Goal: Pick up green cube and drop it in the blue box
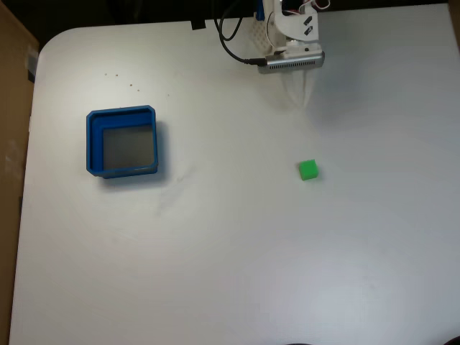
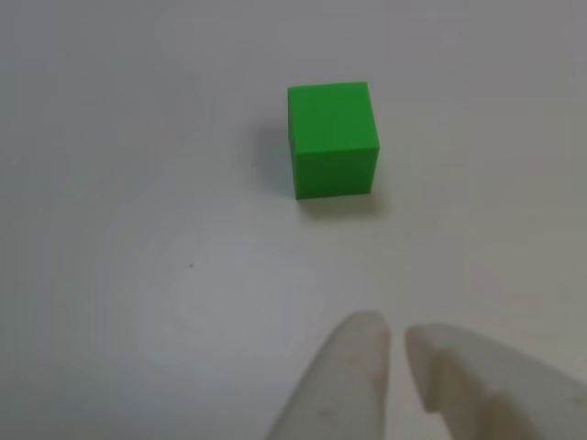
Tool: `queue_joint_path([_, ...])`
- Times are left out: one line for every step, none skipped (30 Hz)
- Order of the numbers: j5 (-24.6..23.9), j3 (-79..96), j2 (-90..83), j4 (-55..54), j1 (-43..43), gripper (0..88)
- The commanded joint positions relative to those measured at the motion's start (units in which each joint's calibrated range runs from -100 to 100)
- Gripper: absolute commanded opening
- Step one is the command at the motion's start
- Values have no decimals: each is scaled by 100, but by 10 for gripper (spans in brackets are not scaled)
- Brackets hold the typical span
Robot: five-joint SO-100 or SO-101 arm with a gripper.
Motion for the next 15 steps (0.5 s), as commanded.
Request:
queue_joint_path([-10, -967, 491, -57, 26, 21])
queue_joint_path([-10, -1139, 650, -57, 26, 21])
queue_joint_path([-10, -1311, 834, -57, 26, 21])
queue_joint_path([-10, -1455, 1017, -57, 26, 21])
queue_joint_path([-10, -1600, 1226, -57, 26, 21])
queue_joint_path([-10, -1771, 1444, -57, 26, 21])
queue_joint_path([-10, -1934, 1661, -57, 26, 21])
queue_joint_path([-5, -2124, 1878, -57, 19, 21])
queue_joint_path([-5, -2340, 2087, -57, 19, 21])
queue_joint_path([-5, -2566, 2304, -57, 19, 21])
queue_joint_path([-5, -2783, 2530, -57, 19, 21])
queue_joint_path([-5, -3009, 2747, -57, 19, 21])
queue_joint_path([-5, -3217, 2948, -57, 19, 21])
queue_joint_path([-5, -3415, 3149, -57, 19, 21])
queue_joint_path([-5, -3587, 3341, -57, 19, 21])
